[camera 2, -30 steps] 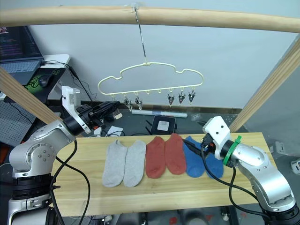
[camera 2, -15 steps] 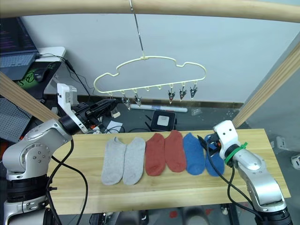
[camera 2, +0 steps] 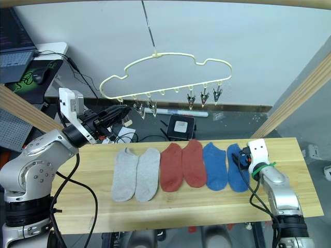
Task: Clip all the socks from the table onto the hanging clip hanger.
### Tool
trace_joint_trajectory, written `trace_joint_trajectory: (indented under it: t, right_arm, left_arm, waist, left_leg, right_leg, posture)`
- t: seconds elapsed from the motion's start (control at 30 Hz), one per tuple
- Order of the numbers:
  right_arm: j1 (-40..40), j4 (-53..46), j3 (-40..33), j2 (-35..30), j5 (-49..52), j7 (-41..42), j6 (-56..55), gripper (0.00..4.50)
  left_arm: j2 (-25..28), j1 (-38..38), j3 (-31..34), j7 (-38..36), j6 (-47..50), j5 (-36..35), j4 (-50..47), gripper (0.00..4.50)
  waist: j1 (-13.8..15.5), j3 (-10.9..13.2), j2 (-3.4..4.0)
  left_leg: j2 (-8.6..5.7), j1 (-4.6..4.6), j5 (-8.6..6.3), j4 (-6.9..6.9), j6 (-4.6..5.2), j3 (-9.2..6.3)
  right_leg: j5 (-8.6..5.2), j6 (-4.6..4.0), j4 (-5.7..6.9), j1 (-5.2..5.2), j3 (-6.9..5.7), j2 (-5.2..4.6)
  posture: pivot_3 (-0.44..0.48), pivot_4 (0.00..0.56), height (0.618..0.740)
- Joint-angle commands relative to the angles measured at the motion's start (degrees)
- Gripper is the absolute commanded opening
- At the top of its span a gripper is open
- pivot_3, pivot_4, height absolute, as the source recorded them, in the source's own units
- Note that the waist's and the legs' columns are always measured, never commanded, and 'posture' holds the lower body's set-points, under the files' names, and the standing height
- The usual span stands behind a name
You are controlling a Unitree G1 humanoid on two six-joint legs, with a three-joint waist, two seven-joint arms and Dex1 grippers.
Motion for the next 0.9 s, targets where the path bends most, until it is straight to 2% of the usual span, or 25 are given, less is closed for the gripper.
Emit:
trace_joint_trajectory:
  t: [0.03,0.4,0.5,0.87,0.9]
  right_arm:
    - [-1.5,3.6,0.5,0.7,-0.7,1.3,-2.9,4.5]
    - [-4.5,8.6,1.7,1.2,-2.5,2.9,-4.6,4.5]
    - [-4.2,8.5,1.4,1.1,-3.2,2.0,-3.2,3.88]
    - [-0.5,5.2,-0.8,-1.5,-2.2,3.3,-1.0,0.14]
    - [-0.5,5.2,-0.7,-1.6,-2.2,3.4,-1.2,0.0]
  left_arm:
    - [0.8,0.5,1.1,0.3,0.3,-0.8,-1.9,0.22]
    - [0.7,0.0,0.9,0.1,0.0,-0.7,-1.3,0.22]
    - [0.6,-0.1,0.8,0.1,-0.2,-0.5,-1.2,0.22]
    - [0.0,-0.2,0.4,0.6,-0.7,-0.3,-1.2,0.22]
    - [-0.1,-0.2,0.4,0.6,-0.7,-0.2,-1.2,0.22]
  waist:
    - [0.1,0.2,0.04]
    - [0.3,0.5,0.07]
    - [0.3,0.5,0.07]
    - [1.3,0.5,0.06]
    - [1.3,0.5,0.06]
  left_leg:
    - [0.0,0.0,0.05,0.0,-0.1,0.0]
    - [0.01,0.01,0.05,0.01,-0.22,0.07]
    - [0.01,0.01,0.05,0.01,-0.25,0.07]
    - [-0.01,0.0,0.04,0.02,-0.3,0.09]
    - [-0.02,0.0,0.04,0.02,-0.3,0.1]
  right_leg:
    - [0.0,0.0,0.0,0.0,0.0,0.0]
    - [0.05,0.08,-0.01,0.0,0.05,-0.02]
    - [0.06,0.09,-0.01,0.0,0.05,-0.02]
    - [-0.01,0.28,-0.04,0.01,0.06,-0.1]
    - [0.0,0.29,-0.04,0.01,0.06,-0.1]
  posture:
    - [-0.072,0.397,0.74]
    - [-0.067,0.392,0.74]
    - [-0.068,0.387,0.74]
    - [-0.071,0.387,0.74]
    - [-0.071,0.387,0.74]
